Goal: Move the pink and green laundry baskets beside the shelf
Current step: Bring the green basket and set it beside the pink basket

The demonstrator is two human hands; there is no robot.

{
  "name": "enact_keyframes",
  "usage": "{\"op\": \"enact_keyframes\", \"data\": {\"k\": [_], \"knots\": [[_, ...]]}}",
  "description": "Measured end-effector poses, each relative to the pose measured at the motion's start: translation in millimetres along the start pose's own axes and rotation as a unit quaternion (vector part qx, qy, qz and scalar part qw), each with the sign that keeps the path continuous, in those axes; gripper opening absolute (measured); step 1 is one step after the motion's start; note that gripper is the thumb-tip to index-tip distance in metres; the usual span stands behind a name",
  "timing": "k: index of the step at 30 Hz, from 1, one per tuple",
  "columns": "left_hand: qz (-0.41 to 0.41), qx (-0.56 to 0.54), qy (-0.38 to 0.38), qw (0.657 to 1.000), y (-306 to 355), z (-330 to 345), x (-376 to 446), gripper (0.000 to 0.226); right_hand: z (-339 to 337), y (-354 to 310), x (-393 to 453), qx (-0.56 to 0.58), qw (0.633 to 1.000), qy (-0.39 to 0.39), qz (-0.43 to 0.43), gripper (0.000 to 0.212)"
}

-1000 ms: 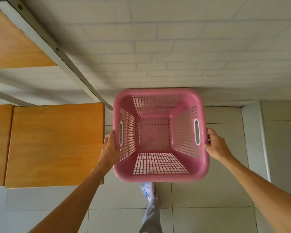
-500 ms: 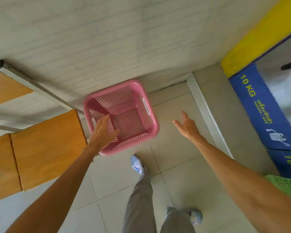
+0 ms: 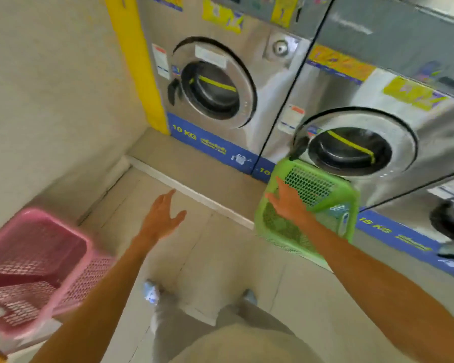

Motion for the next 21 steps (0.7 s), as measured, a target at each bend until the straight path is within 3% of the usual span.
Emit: {"op": "enact_keyframes", "data": {"k": [5,8,14,19,21], "knots": [[0.098,0.001,-0.059,0.993,152.9,89.2,59.3,0.091,-62.2,178.3,-29.5,0.064,0.990,0.081,0.097,0.066],[0.123,0.024,-0.101,0.987,204.7,153.2,97.2,0.094,-56.0,267.7,-28.9,0.073,0.983,0.076,0.149,0.068],[0.126,0.081,-0.152,0.977,221.7,288.8,215.1,0.092,2.9,446.7,25.5,0.075,0.961,0.102,0.247,0.065],[0.078,0.094,-0.113,0.986,197.1,352.2,296.6,0.085,27.3,491.7,63.0,0.107,0.943,0.159,0.273,0.062],[0.105,0.072,-0.093,0.987,194.1,361.0,307.3,0.076,28.9,496.4,65.1,0.106,0.937,0.196,0.269,0.056]]}}
Point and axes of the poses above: each hand's wrist, its own x-axis towards the middle knuckle, its own z-axis out of the palm, y = z × x, the point moved 10 cm from there along x, towards the middle knuckle, and after that the axes turned 6 degrees about -y, right-handed, at the moved point
